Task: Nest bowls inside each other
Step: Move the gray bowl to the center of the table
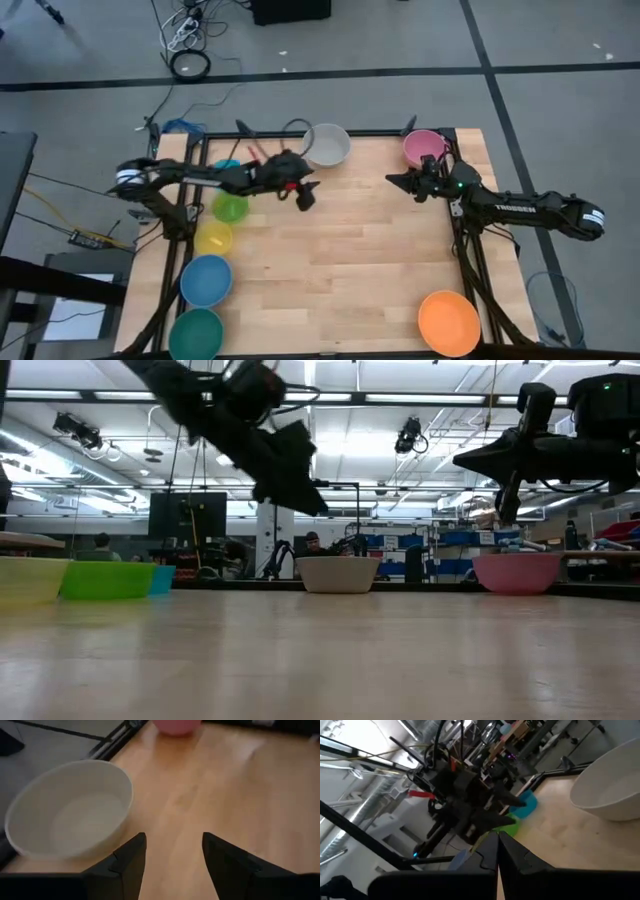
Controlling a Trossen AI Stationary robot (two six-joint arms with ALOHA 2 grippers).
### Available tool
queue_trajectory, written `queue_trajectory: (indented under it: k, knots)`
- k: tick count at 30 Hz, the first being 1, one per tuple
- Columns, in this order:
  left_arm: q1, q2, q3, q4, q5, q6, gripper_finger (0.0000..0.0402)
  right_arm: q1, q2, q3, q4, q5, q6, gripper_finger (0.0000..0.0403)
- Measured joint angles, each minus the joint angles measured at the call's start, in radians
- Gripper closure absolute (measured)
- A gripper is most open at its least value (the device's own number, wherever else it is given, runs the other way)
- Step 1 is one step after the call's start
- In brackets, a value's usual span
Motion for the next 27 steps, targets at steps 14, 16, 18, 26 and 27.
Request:
queue_trajectory:
  k: [14, 16, 18, 26, 27]
  knots:
    - [0.073, 0.315, 0.499, -0.602, -0.126, 0.359, 0.02, 0.0, 0.0, 0.0, 0.033, 0.003, 0.034, 0.0401]
    - [0.091, 0.357, 0.559, -0.674, -0.091, 0.383, 0.02, 0.0, 0.0, 0.0, 0.033, 0.002, 0.034, 0.0401]
    - [0.102, 0.389, 0.609, -0.731, -0.061, 0.398, 0.02, 0.0, -0.001, 0.0, 0.04, 0.002, 0.033, 0.0401]
    - [0.125, 0.431, 0.67, -0.75, -0.044, 0.444, 0.02, 0.0, 0.0, 0.0, 0.046, 0.0, 0.025, 0.0401]
    - [0.128, 0.434, 0.67, -0.749, -0.043, 0.446, 0.02, 0.0, 0.0, 0.0, 0.046, 0.0, 0.025, 0.0401]
